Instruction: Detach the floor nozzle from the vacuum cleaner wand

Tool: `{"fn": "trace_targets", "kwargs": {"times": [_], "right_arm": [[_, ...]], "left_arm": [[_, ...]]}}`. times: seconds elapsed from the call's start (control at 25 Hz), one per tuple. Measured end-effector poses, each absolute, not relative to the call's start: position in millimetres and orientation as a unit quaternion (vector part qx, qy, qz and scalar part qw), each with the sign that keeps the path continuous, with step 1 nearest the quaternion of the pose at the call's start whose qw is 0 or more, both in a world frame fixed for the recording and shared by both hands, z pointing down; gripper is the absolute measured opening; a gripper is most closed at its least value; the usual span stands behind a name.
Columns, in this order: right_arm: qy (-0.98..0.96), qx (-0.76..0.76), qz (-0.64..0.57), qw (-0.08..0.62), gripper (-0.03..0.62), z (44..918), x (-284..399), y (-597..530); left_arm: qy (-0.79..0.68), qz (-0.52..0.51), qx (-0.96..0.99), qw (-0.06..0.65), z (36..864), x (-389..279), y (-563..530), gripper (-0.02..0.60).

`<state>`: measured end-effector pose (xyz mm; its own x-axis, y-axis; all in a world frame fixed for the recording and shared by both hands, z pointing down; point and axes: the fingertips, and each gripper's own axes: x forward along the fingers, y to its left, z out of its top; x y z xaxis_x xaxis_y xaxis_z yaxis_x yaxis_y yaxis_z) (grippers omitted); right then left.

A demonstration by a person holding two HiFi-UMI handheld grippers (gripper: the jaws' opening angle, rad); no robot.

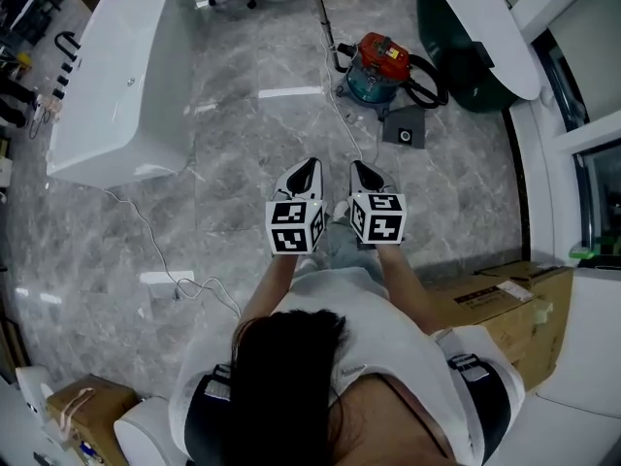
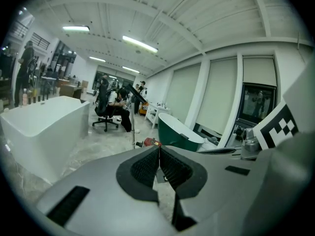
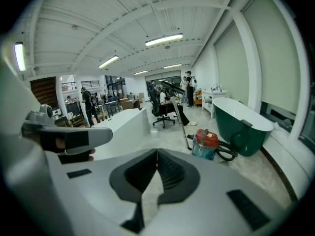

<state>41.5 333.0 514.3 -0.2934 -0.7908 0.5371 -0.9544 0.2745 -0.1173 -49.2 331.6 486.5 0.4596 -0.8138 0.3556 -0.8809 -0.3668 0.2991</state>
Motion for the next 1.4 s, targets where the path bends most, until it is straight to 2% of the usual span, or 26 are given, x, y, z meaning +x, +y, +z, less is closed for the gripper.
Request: {"fn": "trace_targets", "kwargs": {"times": [0.6, 1.4], "right_arm": [[-0.791, 0.543, 0.206, 0.193, 0.015, 512.0, 67.4, 232.2], [-0.815, 0.51, 0.196, 0.191, 0.015, 509.9, 125.7, 135.1]], "left_arm": [[-0.538, 0.083, 0.808, 0.225, 483.2, -23.6, 243.5, 0.008], [-0.555, 0.082, 0.8, 0.213, 481.0, 47.1, 144.9, 0.008]]}}
